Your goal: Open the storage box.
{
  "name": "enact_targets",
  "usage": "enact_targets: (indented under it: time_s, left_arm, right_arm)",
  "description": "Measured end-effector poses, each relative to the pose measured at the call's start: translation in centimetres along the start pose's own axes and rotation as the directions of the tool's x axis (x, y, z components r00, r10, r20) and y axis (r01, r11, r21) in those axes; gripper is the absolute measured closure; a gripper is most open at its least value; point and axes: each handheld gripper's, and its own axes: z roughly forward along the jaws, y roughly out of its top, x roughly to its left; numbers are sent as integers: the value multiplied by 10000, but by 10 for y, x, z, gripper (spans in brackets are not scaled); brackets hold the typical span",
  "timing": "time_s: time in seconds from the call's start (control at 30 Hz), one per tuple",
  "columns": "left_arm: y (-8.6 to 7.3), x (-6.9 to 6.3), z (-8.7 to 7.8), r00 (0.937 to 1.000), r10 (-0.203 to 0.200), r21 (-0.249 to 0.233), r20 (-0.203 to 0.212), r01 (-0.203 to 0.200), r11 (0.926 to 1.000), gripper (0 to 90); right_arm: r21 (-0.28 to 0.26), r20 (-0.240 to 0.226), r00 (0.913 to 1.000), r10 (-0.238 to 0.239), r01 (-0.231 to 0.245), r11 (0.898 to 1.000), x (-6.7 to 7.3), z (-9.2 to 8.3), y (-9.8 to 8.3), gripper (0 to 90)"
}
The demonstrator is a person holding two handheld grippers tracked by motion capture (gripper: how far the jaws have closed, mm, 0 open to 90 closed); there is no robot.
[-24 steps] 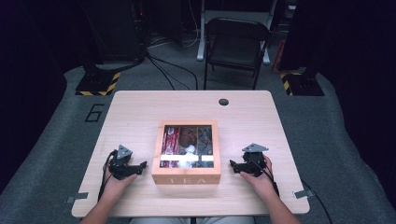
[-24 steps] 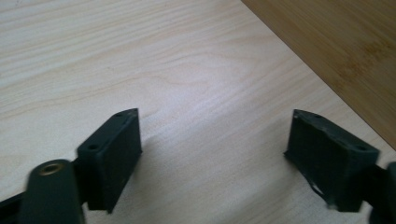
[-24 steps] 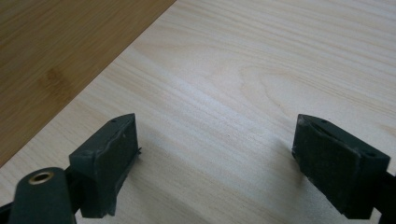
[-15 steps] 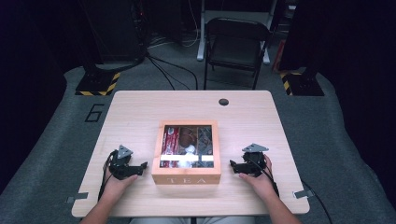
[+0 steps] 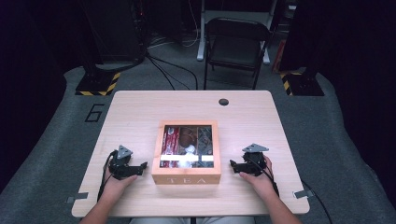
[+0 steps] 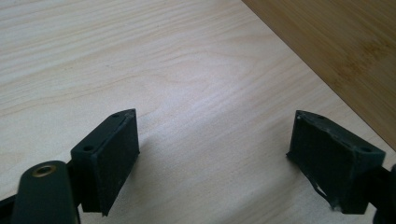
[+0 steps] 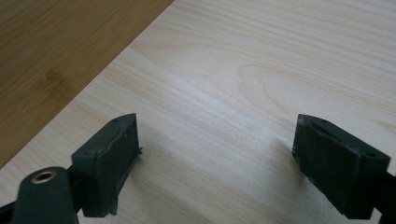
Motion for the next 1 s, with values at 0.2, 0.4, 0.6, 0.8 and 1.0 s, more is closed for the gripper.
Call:
enact_targets:
  time_s: [0.2, 0.4, 0.6, 0.8, 1.0]
  left_arm:
    - [0, 1, -1, 10000, 21, 28, -23, -21, 10000, 214]
    - [3, 2, -5, 9993, -365, 18, 50, 365, 9993, 257]
    - [7, 0, -12, 9994, -291, -1, 161, 291, 9996, 273]
    - [10, -6, -22, 9966, -614, -49, 558, 618, 9981, 324]
    - [14, -10, -32, 9941, -745, -82, 783, 754, 9971, 330]
  right_arm:
    - [-43, -15, 10000, -29, 29, 10000, -2, -1, 0, 188]
    - [42, -21, 9996, -266, 266, 9996, 0, -9, 3, 318]
    - [-94, -224, 9975, -668, 666, 9977, 13, -20, 7, 319]
    - [-282, -486, 9965, -686, 673, 9973, 18, -28, 8, 315]
    - [-397, -489, 9958, -772, 753, 9964, 22, -36, 10, 323]
